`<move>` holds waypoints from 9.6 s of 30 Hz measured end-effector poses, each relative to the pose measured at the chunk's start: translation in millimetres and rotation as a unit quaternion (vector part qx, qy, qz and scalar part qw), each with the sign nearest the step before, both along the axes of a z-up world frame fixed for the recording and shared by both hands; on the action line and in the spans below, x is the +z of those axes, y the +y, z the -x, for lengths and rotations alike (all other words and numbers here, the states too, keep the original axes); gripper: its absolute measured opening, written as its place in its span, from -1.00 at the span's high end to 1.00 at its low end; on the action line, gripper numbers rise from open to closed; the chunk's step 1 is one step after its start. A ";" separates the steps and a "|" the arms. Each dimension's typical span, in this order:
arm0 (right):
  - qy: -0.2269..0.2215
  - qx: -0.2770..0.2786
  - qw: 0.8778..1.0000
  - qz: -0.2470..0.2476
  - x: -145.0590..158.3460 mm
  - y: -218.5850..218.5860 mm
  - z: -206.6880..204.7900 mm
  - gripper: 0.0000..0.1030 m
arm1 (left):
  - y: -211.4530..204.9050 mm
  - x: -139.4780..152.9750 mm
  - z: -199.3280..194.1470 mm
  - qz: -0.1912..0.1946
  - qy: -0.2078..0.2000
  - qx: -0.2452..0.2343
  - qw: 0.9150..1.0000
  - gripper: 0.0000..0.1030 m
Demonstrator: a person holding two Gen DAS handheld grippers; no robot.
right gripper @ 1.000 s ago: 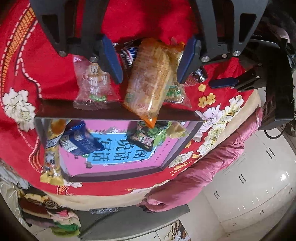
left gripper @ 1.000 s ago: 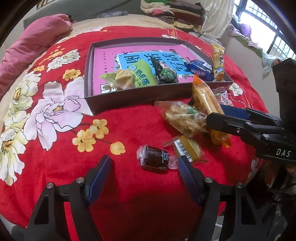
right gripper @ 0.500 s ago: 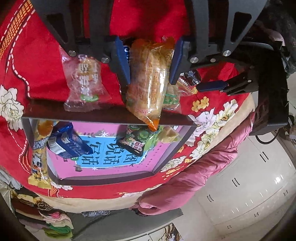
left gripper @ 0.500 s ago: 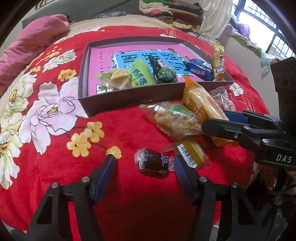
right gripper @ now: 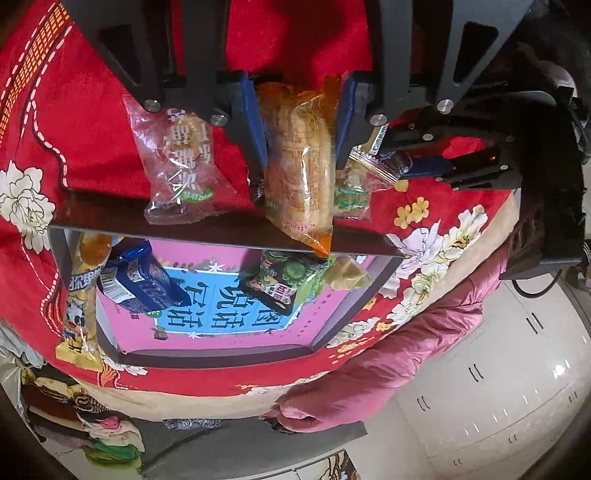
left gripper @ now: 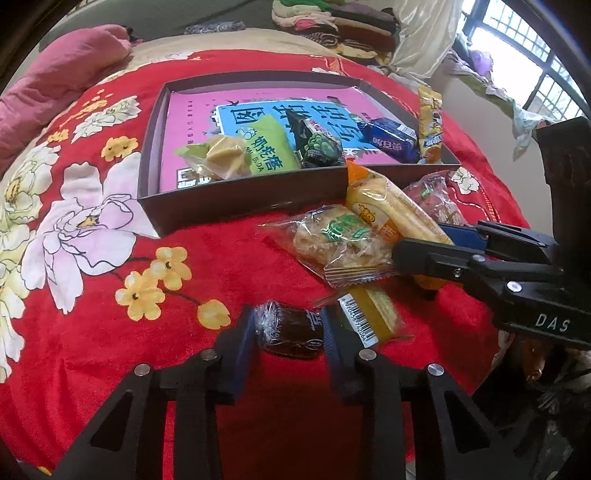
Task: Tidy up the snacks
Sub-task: 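Grasp the orange bread-stick bag with the right tool while the left tool grasps the dark wrapped candy, then carry both held snacks up over the pink box tray with both tools, then lower both snacks into the tray and open both tools, then withdraw both open tools from the tray back toward the snack pile, then grasp the clear pastry bag with the right tool while the left tool grasps the green-labelled cracker bag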
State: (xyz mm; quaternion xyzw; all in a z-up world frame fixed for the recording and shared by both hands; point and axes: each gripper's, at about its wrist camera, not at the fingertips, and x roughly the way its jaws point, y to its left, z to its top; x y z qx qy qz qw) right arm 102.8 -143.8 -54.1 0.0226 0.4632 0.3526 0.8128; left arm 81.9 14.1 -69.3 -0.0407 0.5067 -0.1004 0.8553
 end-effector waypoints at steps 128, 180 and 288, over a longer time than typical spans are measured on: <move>-0.119 -0.069 0.989 0.052 16.8 -23.8 -69.6 0.52 | 24.4 21.8 -91.2 -0.007 -0.035 0.101 0.994 0.28; -0.099 -0.054 0.994 0.013 21.4 -26.2 -65.1 0.21 | 26.9 41.7 -75.9 0.004 -0.048 0.103 0.993 -0.38; -0.083 -0.043 0.983 0.155 -3.5 -30.5 -14.9 -0.11 | -33.3 8.8 -47.2 0.017 0.038 0.027 0.999 -0.53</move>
